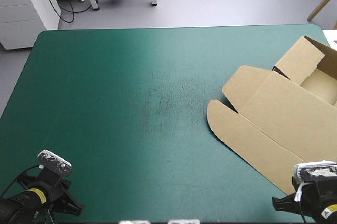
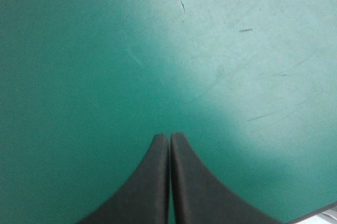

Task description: Fold the box

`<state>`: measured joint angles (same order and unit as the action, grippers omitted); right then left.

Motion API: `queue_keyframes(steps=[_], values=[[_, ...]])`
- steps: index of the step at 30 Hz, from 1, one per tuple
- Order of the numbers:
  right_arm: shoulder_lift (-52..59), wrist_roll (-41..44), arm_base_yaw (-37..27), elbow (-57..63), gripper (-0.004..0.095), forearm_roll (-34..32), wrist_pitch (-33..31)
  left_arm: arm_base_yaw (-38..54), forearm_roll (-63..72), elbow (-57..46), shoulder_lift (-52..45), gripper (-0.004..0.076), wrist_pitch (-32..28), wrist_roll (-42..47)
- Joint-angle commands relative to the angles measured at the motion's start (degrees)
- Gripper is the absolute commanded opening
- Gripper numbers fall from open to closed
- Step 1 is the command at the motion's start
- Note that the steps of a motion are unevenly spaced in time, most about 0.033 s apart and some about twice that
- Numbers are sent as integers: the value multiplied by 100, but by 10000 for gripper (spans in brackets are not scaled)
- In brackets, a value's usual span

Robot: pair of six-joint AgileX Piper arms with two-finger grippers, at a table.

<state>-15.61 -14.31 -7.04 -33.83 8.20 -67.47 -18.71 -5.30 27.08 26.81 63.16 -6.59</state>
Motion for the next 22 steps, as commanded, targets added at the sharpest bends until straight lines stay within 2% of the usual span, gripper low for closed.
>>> queue_keyframes(steps=[1, 22], values=[[288, -52, 14, -113, -4, 23, 459, -33, -29, 150, 44, -10, -215, -76], [433, -64, 14, -105, -4, 18, 542, 54, -29, 150, 44, -10, -196, -55]])
